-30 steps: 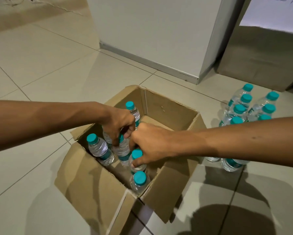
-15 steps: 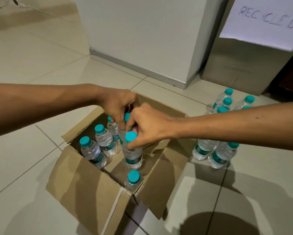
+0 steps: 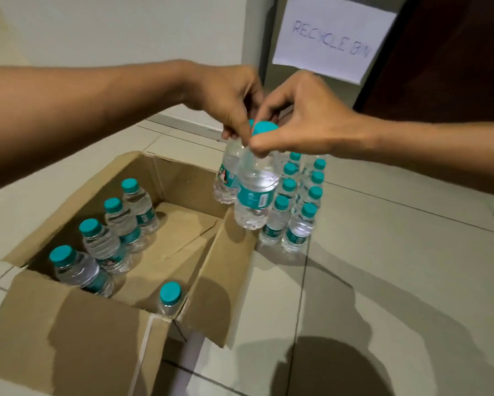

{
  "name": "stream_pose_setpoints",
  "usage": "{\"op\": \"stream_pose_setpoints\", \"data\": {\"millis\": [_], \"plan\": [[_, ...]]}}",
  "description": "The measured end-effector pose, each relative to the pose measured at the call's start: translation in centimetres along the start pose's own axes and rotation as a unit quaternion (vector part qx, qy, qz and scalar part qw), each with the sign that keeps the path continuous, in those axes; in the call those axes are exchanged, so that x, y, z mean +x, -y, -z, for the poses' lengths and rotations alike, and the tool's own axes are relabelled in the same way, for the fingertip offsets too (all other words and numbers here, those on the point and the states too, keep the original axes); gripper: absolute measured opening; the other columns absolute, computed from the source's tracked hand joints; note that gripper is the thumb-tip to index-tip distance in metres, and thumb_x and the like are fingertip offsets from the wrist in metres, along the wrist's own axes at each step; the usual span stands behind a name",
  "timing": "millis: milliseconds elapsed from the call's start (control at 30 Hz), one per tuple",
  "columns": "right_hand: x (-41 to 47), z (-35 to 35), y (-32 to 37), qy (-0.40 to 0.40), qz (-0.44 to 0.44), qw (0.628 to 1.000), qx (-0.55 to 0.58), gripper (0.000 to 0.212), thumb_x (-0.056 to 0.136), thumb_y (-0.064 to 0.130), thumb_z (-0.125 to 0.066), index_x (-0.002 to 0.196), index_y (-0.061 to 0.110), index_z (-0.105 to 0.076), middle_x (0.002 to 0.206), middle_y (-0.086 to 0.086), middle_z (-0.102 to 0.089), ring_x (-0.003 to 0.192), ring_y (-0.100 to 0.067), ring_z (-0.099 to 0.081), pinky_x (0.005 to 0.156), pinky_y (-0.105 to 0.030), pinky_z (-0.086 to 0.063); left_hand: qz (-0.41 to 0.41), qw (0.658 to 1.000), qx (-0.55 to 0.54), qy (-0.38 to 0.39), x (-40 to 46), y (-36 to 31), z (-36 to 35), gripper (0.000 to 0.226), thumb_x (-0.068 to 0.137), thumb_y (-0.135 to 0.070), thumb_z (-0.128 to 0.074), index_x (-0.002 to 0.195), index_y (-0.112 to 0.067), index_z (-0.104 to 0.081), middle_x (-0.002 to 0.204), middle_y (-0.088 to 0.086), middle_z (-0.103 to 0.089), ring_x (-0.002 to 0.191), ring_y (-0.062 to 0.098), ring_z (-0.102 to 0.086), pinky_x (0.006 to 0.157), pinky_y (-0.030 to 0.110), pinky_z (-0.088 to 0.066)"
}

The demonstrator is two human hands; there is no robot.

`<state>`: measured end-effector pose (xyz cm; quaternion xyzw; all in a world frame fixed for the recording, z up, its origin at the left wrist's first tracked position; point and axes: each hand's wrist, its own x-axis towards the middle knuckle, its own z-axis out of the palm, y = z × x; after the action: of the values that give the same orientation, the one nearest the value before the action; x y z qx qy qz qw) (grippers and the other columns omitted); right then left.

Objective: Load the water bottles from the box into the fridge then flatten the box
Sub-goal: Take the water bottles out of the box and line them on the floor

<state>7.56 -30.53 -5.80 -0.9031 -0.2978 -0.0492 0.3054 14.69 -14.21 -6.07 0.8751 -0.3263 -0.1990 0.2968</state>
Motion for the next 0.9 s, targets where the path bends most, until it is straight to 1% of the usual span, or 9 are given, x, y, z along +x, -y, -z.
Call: {"op": "stream_pose_setpoints", "data": {"millis": [133,233,333,433,533,600,767,833,900], "plan": [[-1.8,2.4,-2.1,-0.013,-0.047,0.999,-0.019,0.026,0.046,0.043,-0.069,0.064,0.025,-0.076,0.053,0.006,-0.063,0.051,0.001,-0.050,0.051,-0.018,-0.043,-0.018,1.000,0.019,0.016,3.2,-2.0,-1.0,0.016,0.069,0.003,-0.082,0.076,-0.007,-0.072,0.055,0.002,-0.065,0.045,0.011,-0.058,0.048,0.022,-0.051],[-3.3,2.5,-3.7,0.010,-0.081,0.996,-0.046,0.024,0.050,0.038,-0.072,0.067,0.023,-0.078,0.052,0.013,-0.062,0.051,0.002,-0.052,0.051,-0.015,-0.042,-0.019,0.999,0.006,0.034,5.0,-2.7,-2.9,0.022,0.068,0.001,-0.083,0.088,0.001,-0.073,0.066,0.011,-0.068,0.049,0.012,-0.062,0.049,0.021,-0.052],[-4.6,1.1,-5.5,0.079,-0.076,0.987,-0.115,0.019,0.057,0.035,-0.080,0.071,0.023,-0.079,0.048,0.019,-0.058,0.054,0.002,-0.053,0.051,-0.014,-0.039,0.003,0.997,0.012,0.079,6.4,-1.7,-6.3,0.030,0.068,0.002,-0.083,0.095,0.007,-0.071,0.082,0.020,-0.069,0.051,0.013,-0.065,0.049,0.021,-0.054],[-5.6,-0.9,-7.4,0.161,-0.046,0.971,-0.170,0.024,0.064,0.035,-0.082,0.081,0.019,-0.080,0.057,0.013,-0.063,0.061,0.002,-0.056,0.057,-0.016,-0.042,0.028,0.994,0.041,0.102,7.1,-0.3,-10.0,0.032,0.068,0.000,-0.083,0.097,0.003,-0.072,0.086,0.016,-0.072,0.055,0.017,-0.070,0.051,0.023,-0.056],[-6.5,-3.3,-9.0,0.216,-0.046,0.955,-0.199,0.027,0.068,0.038,-0.079,0.088,0.020,-0.079,0.074,0.006,-0.071,0.065,-0.006,-0.059,0.060,-0.021,-0.048,0.051,0.990,0.083,0.105,7.3,1.4,-12.6,0.035,0.065,-0.008,-0.085,0.097,0.000,-0.072,0.087,0.015,-0.074,0.060,0.018,-0.072,0.057,0.027,-0.059],[-6.9,-4.8,-9.6,0.236,-0.048,0.950,-0.197,0.025,0.070,0.037,-0.078,0.089,0.020,-0.078,0.076,0.005,-0.071,0.067,-0.011,-0.059,0.065,-0.030,-0.053,0.067,0.989,0.092,0.098,7.4,2.2,-13.6,0.039,0.064,-0.009,-0.086,0.096,0.004,-0.069,0.088,0.016,-0.074,0.057,0.017,-0.071,0.061,0.032,-0.061],[-7.6,-6.9,-10.7,0.250,-0.057,0.943,-0.213,0.028,0.077,0.035,-0.077,0.098,0.018,-0.077,0.086,0.005,-0.073,0.065,-0.008,-0.053,0.061,-0.020,-0.047,0.081,0.986,0.104,0.100,7.2,3.1,-14.9,0.036,0.066,-0.011,-0.087,0.093,-0.001,-0.066,0.093,0.014,-0.071,0.067,0.018,-0.073,0.061,0.030,-0.061],[-7.9,-7.4,-11.2,0.243,-0.070,0.944,-0.212,0.028,0.076,0.033,-0.077,0.098,0.016,-0.077,0.086,0.004,-0.073,0.067,-0.010,-0.057,0.063,-0.023,-0.050,0.083,0.987,0.099,0.099,7.0,3.1,-15.1,0.033,0.067,-0.011,-0.087,0.087,-0.008,-0.061,0.092,0.010,-0.068,0.069,0.018,-0.072,0.061,0.029,-0.061],[-8.2,-7.7,-11.5,0.240,-0.074,0.943,-0.216,0.028,0.075,0.033,-0.076,0.096,0.015,-0.076,0.087,0.002,-0.073,0.071,-0.014,-0.063,0.066,-0.029,-0.056,0.083,0.986,0.103,0.099,7.0,3.0,-15.3,0.032,0.067,-0.012,-0.086,0.082,-0.013,-0.058,0.086,0.005,-0.065,0.064,0.013,-0.070,0.059,0.025,-0.060]]}}
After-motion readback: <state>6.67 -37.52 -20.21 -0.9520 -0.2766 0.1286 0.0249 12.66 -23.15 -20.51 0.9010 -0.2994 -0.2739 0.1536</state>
